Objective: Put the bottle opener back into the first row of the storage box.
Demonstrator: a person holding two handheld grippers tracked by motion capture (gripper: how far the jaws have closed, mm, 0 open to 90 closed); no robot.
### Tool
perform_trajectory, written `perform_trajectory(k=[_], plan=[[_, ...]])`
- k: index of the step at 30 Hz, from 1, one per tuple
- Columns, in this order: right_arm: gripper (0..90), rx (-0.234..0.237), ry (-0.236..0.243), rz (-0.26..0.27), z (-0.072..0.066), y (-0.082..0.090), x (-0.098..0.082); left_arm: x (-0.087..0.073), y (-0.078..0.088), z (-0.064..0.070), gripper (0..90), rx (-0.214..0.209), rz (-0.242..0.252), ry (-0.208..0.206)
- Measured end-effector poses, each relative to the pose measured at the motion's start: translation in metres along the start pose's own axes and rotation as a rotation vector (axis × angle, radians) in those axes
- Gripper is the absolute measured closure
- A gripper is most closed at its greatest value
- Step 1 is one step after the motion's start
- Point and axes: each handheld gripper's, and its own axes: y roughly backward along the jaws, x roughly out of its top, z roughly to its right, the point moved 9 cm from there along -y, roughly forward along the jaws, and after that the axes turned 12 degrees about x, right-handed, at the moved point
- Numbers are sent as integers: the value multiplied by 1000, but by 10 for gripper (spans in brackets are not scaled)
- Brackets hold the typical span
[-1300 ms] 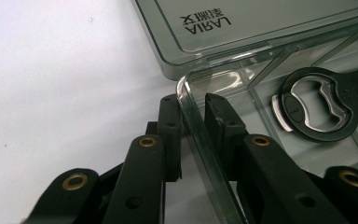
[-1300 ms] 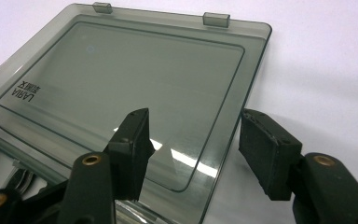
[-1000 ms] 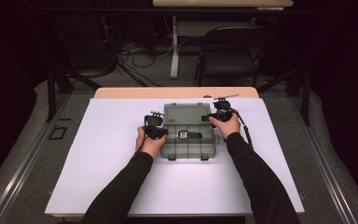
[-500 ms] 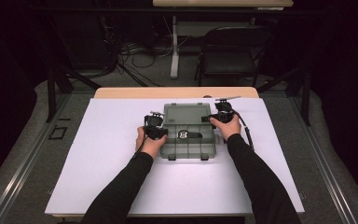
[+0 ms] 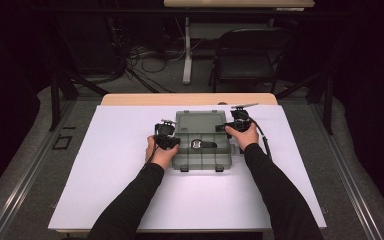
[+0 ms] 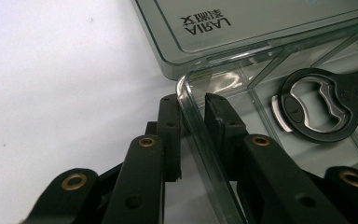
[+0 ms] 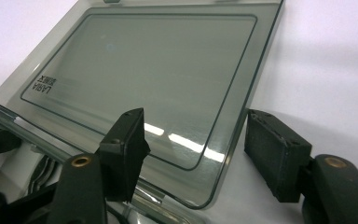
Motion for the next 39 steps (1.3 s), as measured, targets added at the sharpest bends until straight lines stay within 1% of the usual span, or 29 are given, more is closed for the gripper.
perform_trajectory(k=[7,12,13,14,15,18,29,33,35,37,39], plan=[[365,3,-2,-1,-1,-2,1,0,0,0,765,0,2,1],[366,-2,7,-2,-2,-2,1,0,0,0,765,0,3,1],[367,-2,-1,2,-2,-2,1,0,0,0,765,0,3,1],[369,-3,25,4,-1,-2,2,0,0,0,765,0,3,1],[370,-9,17,-8,-1,-1,1,0,0,0,764,0,3,1],[373,-5,20,5,-2,-2,2,0,0,0,765,0,3,2],[379,-11,22,3,-2,-1,3,0,0,0,765,-1,3,3],[396,-13,31,10,-2,0,4,0,0,0,765,0,3,3],[411,-25,34,-1,-2,1,4,0,0,0,765,1,4,2],[426,-19,37,18,-3,1,6,0,0,0,765,3,4,2],[444,-27,47,14,-2,3,6,0,0,0,765,3,5,2]])
